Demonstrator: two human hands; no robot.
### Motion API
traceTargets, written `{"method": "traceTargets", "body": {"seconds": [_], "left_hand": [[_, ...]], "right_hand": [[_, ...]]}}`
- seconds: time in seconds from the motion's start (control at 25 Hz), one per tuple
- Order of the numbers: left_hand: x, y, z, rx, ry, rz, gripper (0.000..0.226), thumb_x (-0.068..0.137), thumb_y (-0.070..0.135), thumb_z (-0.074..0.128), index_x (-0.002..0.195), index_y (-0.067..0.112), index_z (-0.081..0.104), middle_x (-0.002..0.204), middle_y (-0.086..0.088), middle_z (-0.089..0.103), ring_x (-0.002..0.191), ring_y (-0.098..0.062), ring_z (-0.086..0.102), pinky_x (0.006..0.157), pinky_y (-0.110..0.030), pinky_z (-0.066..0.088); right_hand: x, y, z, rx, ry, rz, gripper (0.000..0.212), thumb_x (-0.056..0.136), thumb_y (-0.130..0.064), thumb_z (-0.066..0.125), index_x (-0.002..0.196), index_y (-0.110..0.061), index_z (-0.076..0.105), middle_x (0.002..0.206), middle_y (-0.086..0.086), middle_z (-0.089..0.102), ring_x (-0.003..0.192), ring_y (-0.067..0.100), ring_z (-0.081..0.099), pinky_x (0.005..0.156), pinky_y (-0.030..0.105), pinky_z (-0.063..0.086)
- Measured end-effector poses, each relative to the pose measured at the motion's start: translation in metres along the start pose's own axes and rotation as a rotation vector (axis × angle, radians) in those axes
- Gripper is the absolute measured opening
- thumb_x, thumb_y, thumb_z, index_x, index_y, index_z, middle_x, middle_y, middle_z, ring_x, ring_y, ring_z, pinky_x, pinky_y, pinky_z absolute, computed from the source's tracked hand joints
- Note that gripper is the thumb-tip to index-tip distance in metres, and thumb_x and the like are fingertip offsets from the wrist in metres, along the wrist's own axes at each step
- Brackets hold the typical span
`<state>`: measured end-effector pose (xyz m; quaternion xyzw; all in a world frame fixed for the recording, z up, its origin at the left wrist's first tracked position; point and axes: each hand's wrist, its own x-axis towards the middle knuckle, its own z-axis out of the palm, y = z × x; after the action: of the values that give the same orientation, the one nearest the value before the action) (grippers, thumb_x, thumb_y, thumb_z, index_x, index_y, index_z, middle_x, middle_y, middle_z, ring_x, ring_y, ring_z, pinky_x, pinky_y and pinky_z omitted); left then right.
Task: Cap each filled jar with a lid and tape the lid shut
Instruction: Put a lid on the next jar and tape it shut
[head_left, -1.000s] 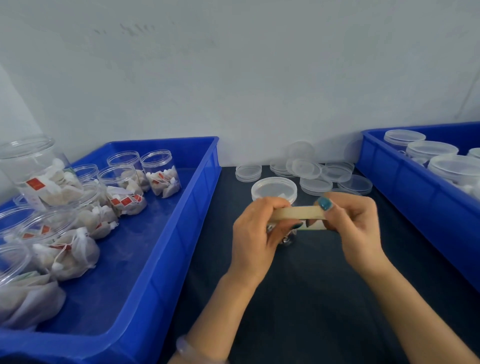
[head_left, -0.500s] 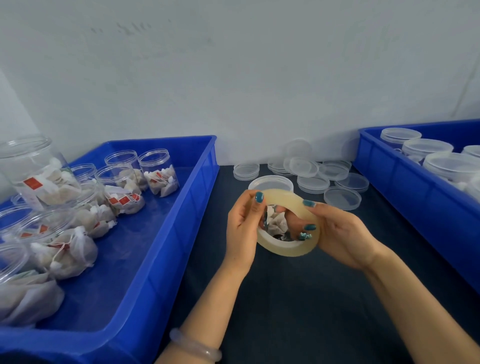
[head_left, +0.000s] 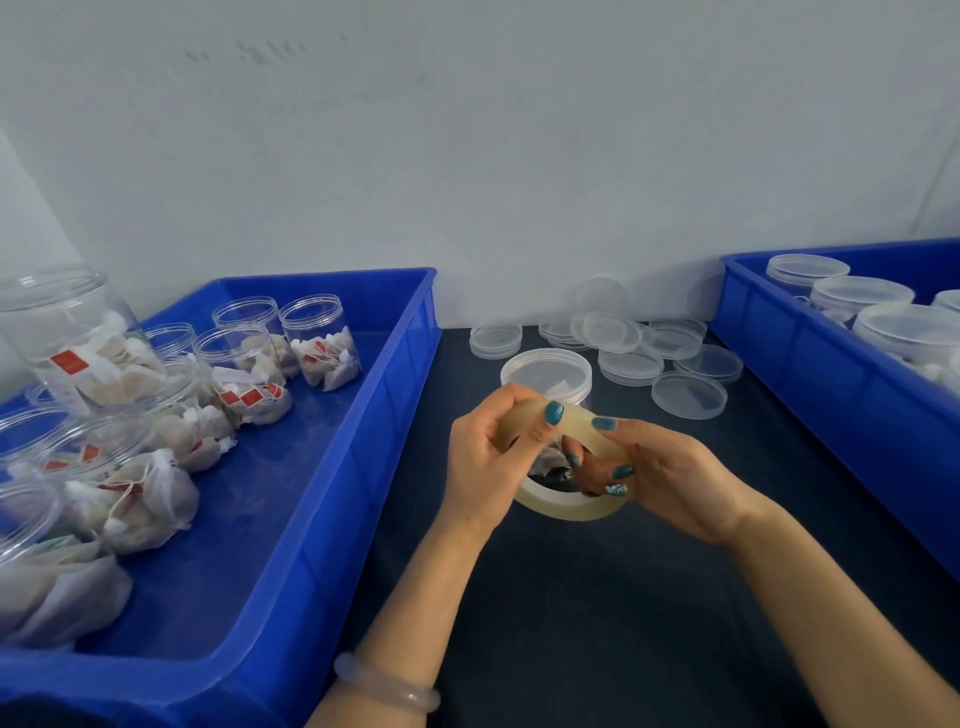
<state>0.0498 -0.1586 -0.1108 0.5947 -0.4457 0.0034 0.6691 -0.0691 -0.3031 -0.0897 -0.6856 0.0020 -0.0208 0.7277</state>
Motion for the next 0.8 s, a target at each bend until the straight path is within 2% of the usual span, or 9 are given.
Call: {"method": "traceTargets", "body": {"seconds": [0.08,0.12,0.2,0.24,0.36,0.48,0.56,0.68,0.8], "left_hand": [[0.001,-0.001,-0.001,0.022,0.006,-0.010,0.039,0.083,0.067,0.060,0.086,0.028,0.066,0.078,0.010,0.069,0.076,-0.010,0.067,0.067,-0.020,0.054],[0.001,-0.001,-0.001,0.026,0.006,-0.019,0.040,0.083,0.067,0.060,0.087,0.027,0.066,0.078,0.010,0.069,0.077,-0.012,0.067,0.068,-0.022,0.054],[0.000,-0.001,0.001,0.040,-0.021,-0.017,0.045,0.084,0.065,0.061,0.088,0.020,0.066,0.078,0.007,0.068,0.075,-0.015,0.066,0.067,-0.028,0.055],[-0.001,0.000,0.002,0.060,-0.045,-0.005,0.046,0.085,0.063,0.062,0.088,0.018,0.066,0.079,0.006,0.069,0.075,-0.016,0.066,0.067,-0.029,0.055],[-0.003,0.000,0.005,0.128,-0.108,0.058,0.030,0.089,0.046,0.066,0.103,0.018,0.069,0.093,0.011,0.070,0.085,-0.014,0.068,0.072,-0.024,0.054],[-0.004,0.001,0.007,0.255,-0.143,0.133,0.030,0.089,0.030,0.071,0.116,0.016,0.073,0.109,0.005,0.068,0.099,-0.015,0.067,0.083,-0.033,0.056],[-0.006,0.001,0.010,0.304,-0.152,0.182,0.025,0.089,0.023,0.072,0.112,0.016,0.076,0.107,0.004,0.069,0.102,-0.011,0.066,0.087,-0.034,0.056],[-0.007,0.004,0.013,0.398,-0.097,0.268,0.021,0.088,0.020,0.072,0.108,0.015,0.078,0.102,0.003,0.071,0.096,-0.010,0.067,0.083,-0.036,0.056],[-0.008,0.004,0.012,0.534,-0.024,0.438,0.021,0.085,0.024,0.077,0.103,0.014,0.079,0.097,0.000,0.073,0.091,-0.014,0.069,0.079,-0.034,0.057]], "right_hand": [[0.001,0.002,0.003,0.006,0.011,0.007,0.039,0.087,-0.040,0.049,0.104,-0.006,0.060,0.099,0.018,0.048,0.088,0.033,0.036,0.081,0.044,0.032],[0.002,0.002,0.004,0.014,0.009,0.005,0.039,0.089,-0.041,0.048,0.100,-0.006,0.060,0.095,0.017,0.050,0.085,0.033,0.036,0.080,0.043,0.031],[0.004,0.002,0.008,-0.001,0.031,0.014,0.049,0.098,-0.051,0.042,0.082,-0.008,0.060,0.073,0.010,0.053,0.068,0.028,0.035,0.074,0.036,0.032],[0.004,0.001,0.009,-0.056,0.071,0.023,0.057,0.100,-0.056,0.036,0.072,-0.011,0.058,0.063,0.002,0.051,0.061,0.019,0.035,0.070,0.033,0.032],[0.005,-0.004,0.007,-0.314,0.185,0.009,0.068,0.096,-0.058,0.024,0.060,-0.013,0.061,0.051,-0.007,0.048,0.049,0.007,0.038,0.059,0.020,0.037],[0.006,-0.005,0.007,-0.376,0.264,0.020,0.079,0.094,-0.060,0.013,0.053,-0.020,0.066,0.046,-0.006,0.051,0.043,0.002,0.040,0.051,0.013,0.039],[0.007,-0.002,0.008,-0.401,0.372,0.030,0.080,0.090,-0.067,0.011,0.048,-0.021,0.061,0.046,-0.005,0.048,0.044,0.005,0.041,0.049,0.015,0.040],[0.011,0.004,0.007,-0.451,0.433,-0.058,0.081,0.085,-0.072,0.014,0.060,-0.006,0.053,0.052,-0.001,0.043,0.052,0.013,0.039,0.056,0.030,0.037],[0.010,0.004,0.004,-0.478,0.455,-0.111,0.081,0.088,-0.071,0.016,0.060,-0.003,0.048,0.049,-0.001,0.041,0.048,0.012,0.036,0.053,0.029,0.032]]}}
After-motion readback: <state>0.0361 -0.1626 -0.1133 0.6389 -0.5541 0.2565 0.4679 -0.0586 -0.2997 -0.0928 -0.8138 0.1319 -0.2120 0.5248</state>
